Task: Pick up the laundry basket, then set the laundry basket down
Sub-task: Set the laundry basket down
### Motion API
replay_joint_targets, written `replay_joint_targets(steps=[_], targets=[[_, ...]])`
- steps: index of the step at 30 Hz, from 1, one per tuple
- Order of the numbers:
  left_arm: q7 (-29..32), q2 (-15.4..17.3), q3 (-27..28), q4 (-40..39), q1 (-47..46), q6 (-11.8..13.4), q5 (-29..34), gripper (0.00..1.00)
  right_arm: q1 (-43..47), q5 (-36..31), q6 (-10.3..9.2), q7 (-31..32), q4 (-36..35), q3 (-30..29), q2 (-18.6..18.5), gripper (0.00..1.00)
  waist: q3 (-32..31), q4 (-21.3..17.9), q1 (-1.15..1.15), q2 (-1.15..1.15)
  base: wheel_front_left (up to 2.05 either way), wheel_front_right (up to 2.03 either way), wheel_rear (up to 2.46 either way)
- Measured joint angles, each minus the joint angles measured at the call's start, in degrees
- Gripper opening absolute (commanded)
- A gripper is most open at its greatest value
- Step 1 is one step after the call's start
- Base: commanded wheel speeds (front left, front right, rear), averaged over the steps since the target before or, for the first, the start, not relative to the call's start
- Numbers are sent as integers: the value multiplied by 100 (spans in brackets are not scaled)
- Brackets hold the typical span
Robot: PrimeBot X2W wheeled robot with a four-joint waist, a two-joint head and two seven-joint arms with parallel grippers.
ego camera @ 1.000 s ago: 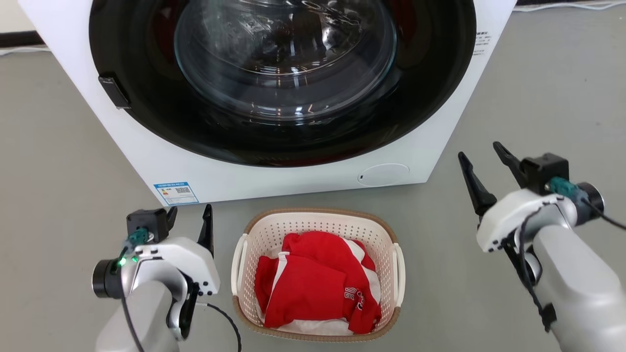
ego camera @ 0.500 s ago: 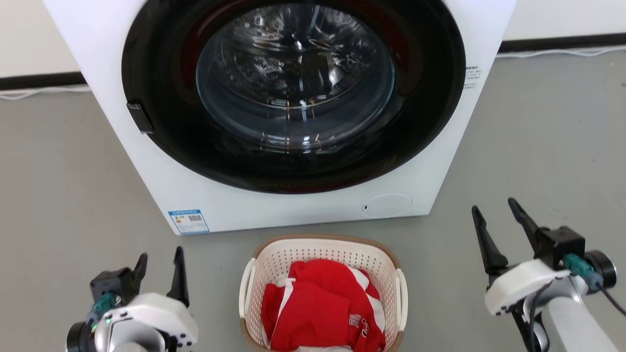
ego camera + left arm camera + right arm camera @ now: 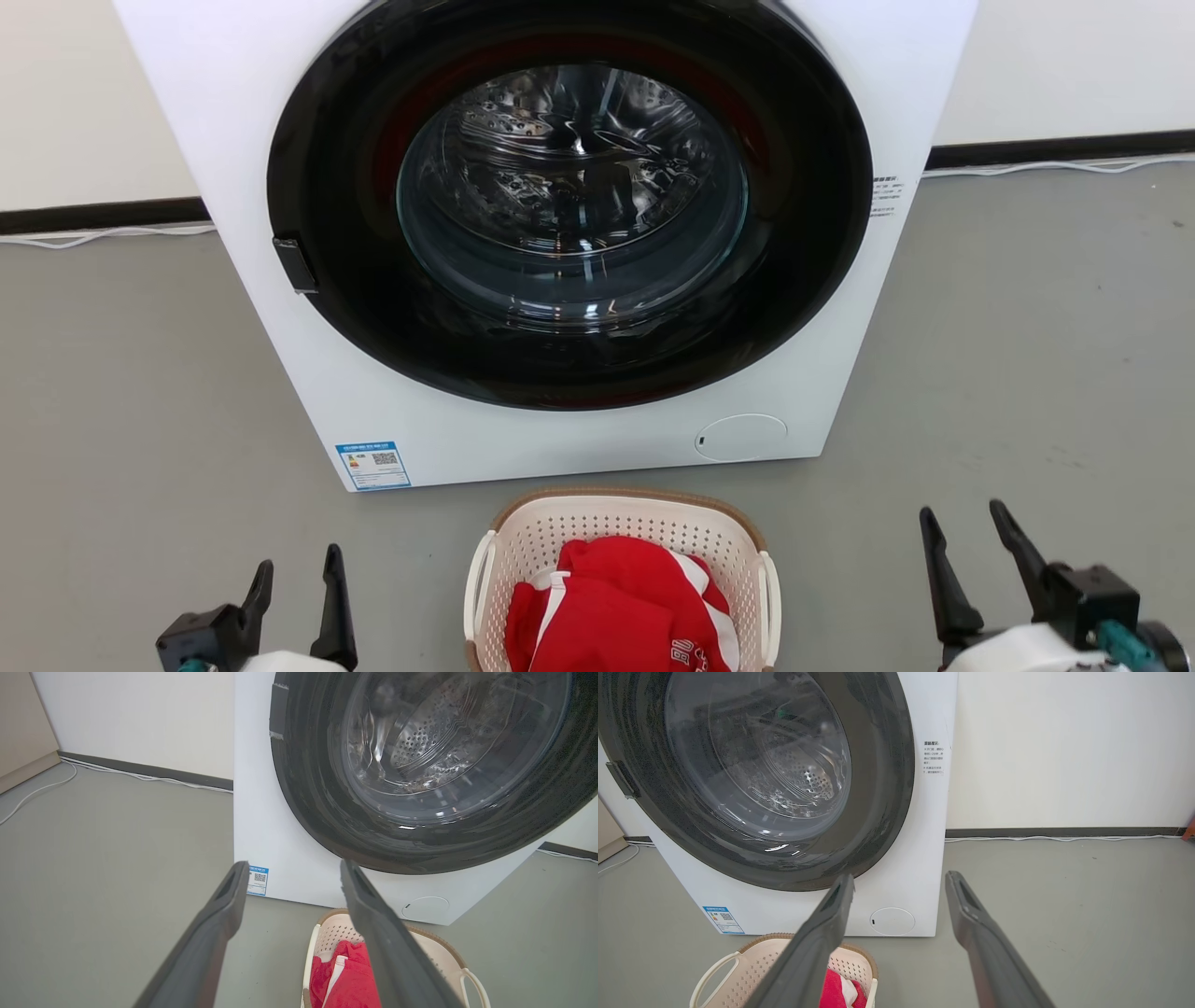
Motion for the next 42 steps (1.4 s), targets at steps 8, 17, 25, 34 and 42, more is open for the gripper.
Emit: replay_joint_targets(steps=[8, 17, 25, 34, 42], targets=[[-1, -176, 279, -132, 142, -186, 136, 100, 238, -5, 0, 0, -175, -77, 153, 100, 14, -43, 0, 0, 0, 0, 0], [0, -283, 471, -91, 142, -331, 334, 100, 238, -5, 0, 0, -197, -93, 182, 100, 34, -48, 0, 0, 0, 0, 0], [0, -318, 610, 12, 133, -401, 413, 100, 225, -5, 0, 0, -218, -45, 179, 100, 96, -114, 0, 0, 0, 0, 0], [0, -293, 628, 430, -201, -535, 546, 100, 209, -3, 0, 0, -305, 11, 168, 100, 278, -310, 0, 0, 0, 0, 0], [269, -86, 564, 1212, -986, -684, 582, 100, 37, 7, 0, 0, -448, 93, 164, 100, 605, -543, 0, 0, 0, 0, 0]])
